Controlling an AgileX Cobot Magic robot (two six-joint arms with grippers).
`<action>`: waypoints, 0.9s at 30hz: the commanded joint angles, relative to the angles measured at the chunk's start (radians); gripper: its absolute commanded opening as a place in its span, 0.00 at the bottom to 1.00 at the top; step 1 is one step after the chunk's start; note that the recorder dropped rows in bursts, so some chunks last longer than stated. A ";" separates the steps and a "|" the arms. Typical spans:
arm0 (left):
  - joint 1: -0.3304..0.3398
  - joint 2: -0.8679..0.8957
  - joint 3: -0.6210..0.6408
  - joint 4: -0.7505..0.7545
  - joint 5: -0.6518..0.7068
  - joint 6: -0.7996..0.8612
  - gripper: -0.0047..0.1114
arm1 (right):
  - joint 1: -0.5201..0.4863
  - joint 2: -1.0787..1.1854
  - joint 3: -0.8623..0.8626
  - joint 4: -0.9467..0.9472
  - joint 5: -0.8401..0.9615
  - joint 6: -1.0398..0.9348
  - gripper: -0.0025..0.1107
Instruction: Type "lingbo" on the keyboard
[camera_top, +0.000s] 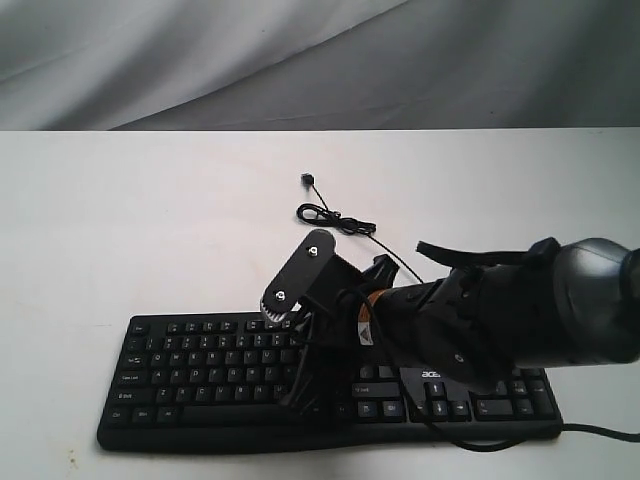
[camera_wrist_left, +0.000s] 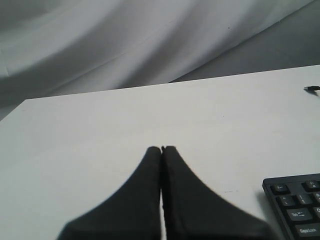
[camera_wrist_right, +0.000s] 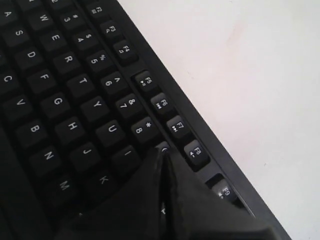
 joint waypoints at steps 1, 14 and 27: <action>-0.007 -0.004 0.005 -0.002 -0.010 -0.004 0.04 | -0.007 0.017 0.004 -0.008 -0.030 -0.004 0.02; -0.007 -0.004 0.005 -0.002 -0.010 -0.004 0.04 | -0.004 0.040 0.004 -0.008 -0.039 0.000 0.02; -0.007 -0.004 0.005 -0.002 -0.010 -0.004 0.04 | 0.010 0.065 0.004 -0.008 -0.048 0.022 0.02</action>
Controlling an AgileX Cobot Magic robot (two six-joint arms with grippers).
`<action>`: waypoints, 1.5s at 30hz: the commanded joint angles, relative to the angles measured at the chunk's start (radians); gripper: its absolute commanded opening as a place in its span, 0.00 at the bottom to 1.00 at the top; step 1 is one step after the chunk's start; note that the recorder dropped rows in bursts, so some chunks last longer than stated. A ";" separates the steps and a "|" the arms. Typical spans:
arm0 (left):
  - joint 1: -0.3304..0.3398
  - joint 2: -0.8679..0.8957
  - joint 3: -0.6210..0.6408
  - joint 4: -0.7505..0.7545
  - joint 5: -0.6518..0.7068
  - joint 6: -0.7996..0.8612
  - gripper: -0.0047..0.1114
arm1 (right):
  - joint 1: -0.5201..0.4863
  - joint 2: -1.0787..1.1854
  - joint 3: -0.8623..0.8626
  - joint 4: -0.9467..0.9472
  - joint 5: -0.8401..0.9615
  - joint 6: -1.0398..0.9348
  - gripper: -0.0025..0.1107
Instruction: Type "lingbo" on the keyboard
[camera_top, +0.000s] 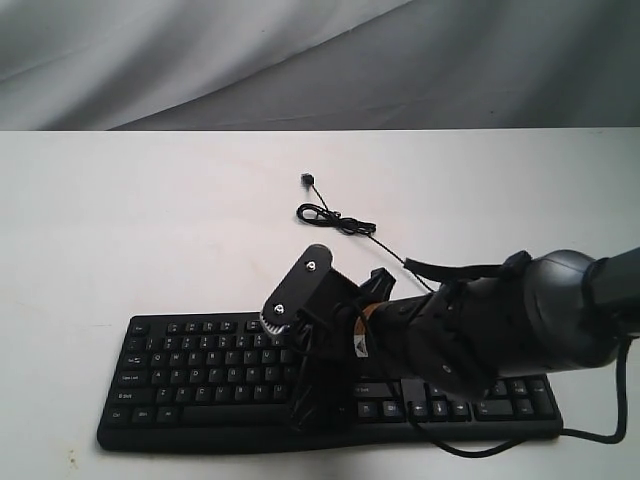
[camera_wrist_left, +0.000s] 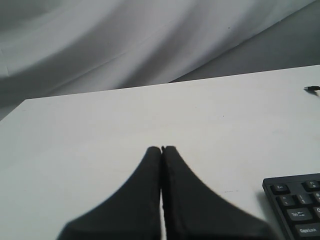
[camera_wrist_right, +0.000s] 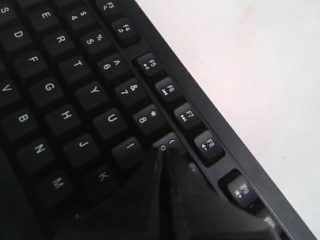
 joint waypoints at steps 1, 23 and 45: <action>-0.007 -0.004 0.005 -0.002 -0.010 -0.004 0.04 | 0.008 0.001 0.004 -0.006 -0.010 0.011 0.02; -0.007 -0.004 0.005 -0.002 -0.010 -0.004 0.04 | 0.002 -0.600 0.242 0.001 0.101 -0.011 0.02; -0.007 -0.004 0.005 -0.002 -0.010 -0.004 0.04 | 0.002 -1.079 0.358 0.010 0.174 -0.008 0.02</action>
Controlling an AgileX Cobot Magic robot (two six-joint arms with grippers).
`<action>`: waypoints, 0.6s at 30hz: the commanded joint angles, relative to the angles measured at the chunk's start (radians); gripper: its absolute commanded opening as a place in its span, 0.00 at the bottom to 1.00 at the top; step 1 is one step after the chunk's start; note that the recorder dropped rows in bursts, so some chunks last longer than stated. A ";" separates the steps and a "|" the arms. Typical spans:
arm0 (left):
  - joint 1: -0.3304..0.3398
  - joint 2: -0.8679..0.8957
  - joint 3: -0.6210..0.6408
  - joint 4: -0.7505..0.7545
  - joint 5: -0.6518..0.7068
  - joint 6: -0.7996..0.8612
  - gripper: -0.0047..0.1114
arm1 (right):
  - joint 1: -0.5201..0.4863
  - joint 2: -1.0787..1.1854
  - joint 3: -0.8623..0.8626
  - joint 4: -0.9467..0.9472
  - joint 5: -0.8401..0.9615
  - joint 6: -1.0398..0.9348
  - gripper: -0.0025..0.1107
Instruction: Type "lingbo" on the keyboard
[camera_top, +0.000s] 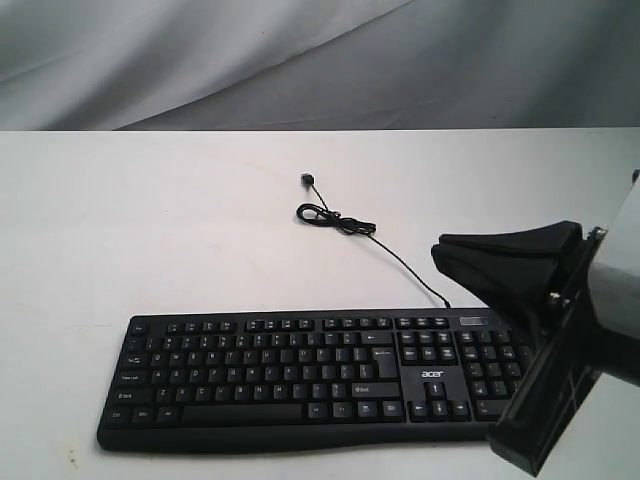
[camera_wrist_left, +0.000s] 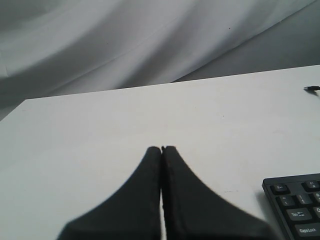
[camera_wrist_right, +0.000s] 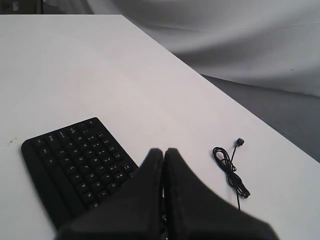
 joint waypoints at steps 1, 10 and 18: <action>-0.007 -0.004 0.005 -0.002 -0.010 -0.004 0.04 | -0.002 0.000 0.008 0.008 0.005 0.002 0.02; -0.007 -0.004 0.005 -0.002 -0.010 -0.004 0.04 | -0.142 -0.104 0.008 0.016 0.074 0.097 0.02; -0.007 -0.004 0.005 -0.002 -0.010 -0.004 0.04 | -0.436 -0.357 0.008 0.016 0.324 0.097 0.02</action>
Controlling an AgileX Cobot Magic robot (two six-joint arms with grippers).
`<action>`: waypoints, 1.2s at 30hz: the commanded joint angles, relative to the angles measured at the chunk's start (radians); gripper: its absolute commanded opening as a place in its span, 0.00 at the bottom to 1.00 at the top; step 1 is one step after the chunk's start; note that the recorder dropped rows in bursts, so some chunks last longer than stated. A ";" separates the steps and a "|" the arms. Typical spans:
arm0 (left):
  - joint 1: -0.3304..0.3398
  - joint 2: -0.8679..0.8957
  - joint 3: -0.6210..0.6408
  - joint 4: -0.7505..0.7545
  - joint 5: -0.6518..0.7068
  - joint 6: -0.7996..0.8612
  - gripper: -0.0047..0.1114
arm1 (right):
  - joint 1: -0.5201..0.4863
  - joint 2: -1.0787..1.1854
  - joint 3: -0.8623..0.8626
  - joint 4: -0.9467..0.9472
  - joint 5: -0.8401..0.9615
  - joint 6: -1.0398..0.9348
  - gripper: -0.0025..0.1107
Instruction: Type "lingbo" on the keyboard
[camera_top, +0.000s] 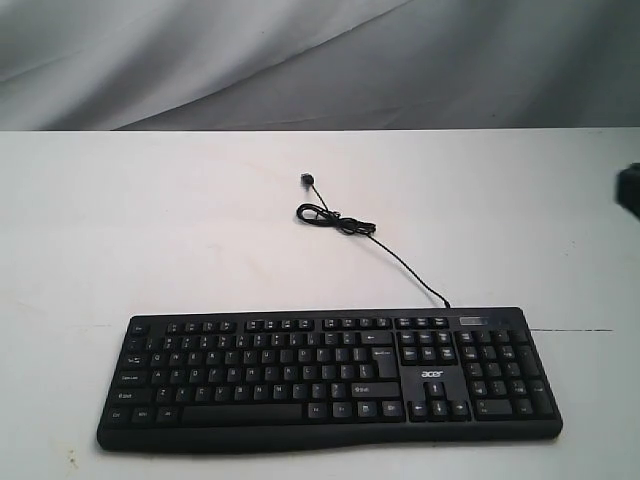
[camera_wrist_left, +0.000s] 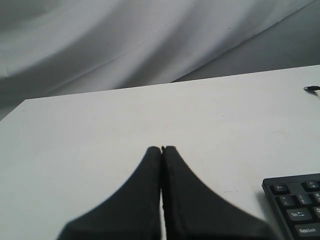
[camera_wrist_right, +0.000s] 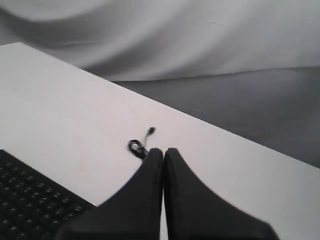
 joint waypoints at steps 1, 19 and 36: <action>-0.007 -0.004 0.005 -0.002 -0.010 -0.004 0.04 | -0.149 -0.129 0.005 0.009 0.193 0.003 0.02; -0.007 -0.004 0.005 -0.002 -0.010 -0.004 0.04 | -0.398 -0.519 0.317 -0.013 0.017 0.000 0.02; -0.007 -0.004 0.005 -0.002 -0.010 -0.004 0.04 | -0.398 -0.560 0.421 -0.015 -0.007 0.000 0.02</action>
